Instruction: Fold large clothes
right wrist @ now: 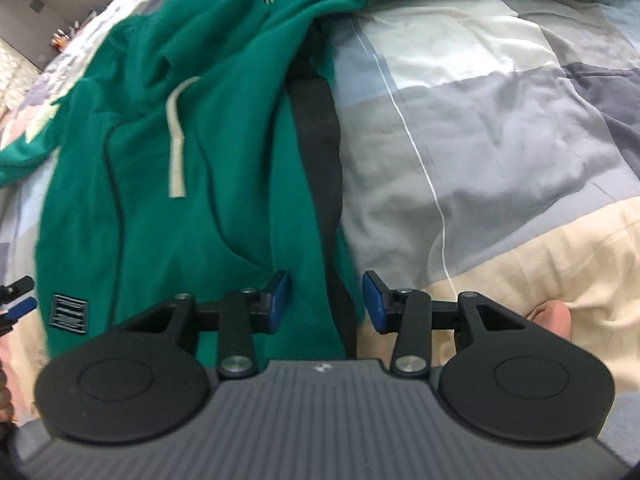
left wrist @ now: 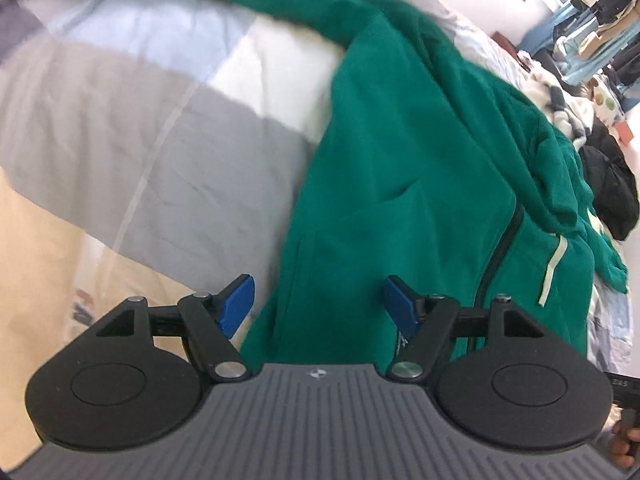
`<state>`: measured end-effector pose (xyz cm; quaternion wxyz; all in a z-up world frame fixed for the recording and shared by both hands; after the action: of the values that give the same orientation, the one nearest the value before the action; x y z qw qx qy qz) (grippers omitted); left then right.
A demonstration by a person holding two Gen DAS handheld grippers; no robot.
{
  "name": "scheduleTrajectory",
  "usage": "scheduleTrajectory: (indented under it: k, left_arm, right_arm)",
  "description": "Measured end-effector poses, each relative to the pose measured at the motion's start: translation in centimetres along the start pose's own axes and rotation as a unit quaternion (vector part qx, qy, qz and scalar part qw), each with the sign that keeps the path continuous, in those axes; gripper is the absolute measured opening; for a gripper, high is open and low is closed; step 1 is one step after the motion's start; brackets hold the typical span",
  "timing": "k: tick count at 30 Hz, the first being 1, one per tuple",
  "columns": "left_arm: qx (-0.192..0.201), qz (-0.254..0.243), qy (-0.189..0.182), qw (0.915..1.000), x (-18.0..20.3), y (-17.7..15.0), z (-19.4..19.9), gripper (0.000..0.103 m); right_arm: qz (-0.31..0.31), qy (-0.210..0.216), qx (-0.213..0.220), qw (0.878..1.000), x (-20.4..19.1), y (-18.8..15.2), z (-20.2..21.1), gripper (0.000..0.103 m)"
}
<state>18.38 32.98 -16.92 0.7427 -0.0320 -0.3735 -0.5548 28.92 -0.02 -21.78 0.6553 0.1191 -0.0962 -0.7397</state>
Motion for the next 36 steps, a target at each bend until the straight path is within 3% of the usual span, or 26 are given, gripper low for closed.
scheduleTrajectory:
  k: [3,6,8,9,10,11,13,16,18,22,26,28,36]
  left_arm:
    - [-0.031,-0.006,-0.011,0.9994,-0.5,-0.1,-1.6,0.076]
    - [-0.055,-0.037,0.004,0.9978,-0.3,-0.4,-2.9,0.078]
    - [-0.062,-0.052,0.010,0.9966,-0.1,-0.6,-3.3,0.078]
    - [-0.063,-0.059,0.013,0.9962,0.0,-0.6,-3.4,0.077]
    - [-0.062,-0.067,0.016,0.9957,0.2,-0.7,-3.2,0.071]
    - [-0.063,-0.072,0.016,0.9953,0.4,-0.8,-3.0,0.067]
    - [-0.056,-0.071,0.022,0.9957,0.8,-0.9,-2.2,0.046]
    - [-0.037,-0.072,-0.001,0.9967,2.1,-1.4,-1.2,0.020]
    - [-0.015,-0.062,-0.030,0.9975,3.3,-1.6,0.5,0.018]
    - [0.021,-0.017,-0.100,0.9947,5.1,-1.7,4.3,0.015]
    - [0.028,0.028,-0.134,0.9902,5.6,-3.4,6.9,0.015]
    - [0.019,0.034,-0.125,0.9914,5.7,-4.6,7.4,0.015]
    - [-0.029,0.009,-0.013,0.9994,5.5,-6.6,5.4,0.019]
  right_arm:
    - [0.002,0.009,-0.008,1.000,-1.0,0.2,-1.1,0.043]
    - [0.025,0.008,-0.012,1.000,-1.8,-0.3,-1.6,0.044]
    - [0.044,0.002,-0.009,0.999,-1.5,-1.0,-1.2,0.036]
    - [0.056,-0.003,-0.005,0.998,-1.9,-1.0,-1.1,0.023]
    - [0.064,-0.008,-0.001,0.998,-1.3,-1.6,-0.4,0.013]
    - [0.066,-0.006,0.004,0.998,-1.4,-1.3,-0.2,0.012]
    - [0.069,0.008,0.016,0.997,-0.6,-1.2,1.1,0.010]
    - [0.068,0.035,0.048,0.996,1.1,-1.0,4.3,0.010]
    - [0.071,0.046,0.075,0.994,4.0,-1.9,7.6,0.009]
    - [0.070,0.050,0.126,0.988,6.2,-0.8,12.1,0.009]
    - [0.082,0.036,0.141,0.986,8.6,-1.5,13.5,0.008]
    - [0.095,0.025,0.127,0.987,9.9,-2.5,12.9,0.008]
    - [0.106,-0.002,0.051,0.993,12.3,-5.7,8.7,0.011]
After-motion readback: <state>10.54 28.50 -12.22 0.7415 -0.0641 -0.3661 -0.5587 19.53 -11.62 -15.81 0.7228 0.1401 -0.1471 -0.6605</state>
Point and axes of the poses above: each gripper's, at about its wrist camera, not at the fingertips, and z roughly against the way its jaws point, x to its right, y to its top, the point moved 4 cm from there along -z, roughly the way its jaws point, and after that the axes turned 14 degrees about -y, right-handed, at the moved point
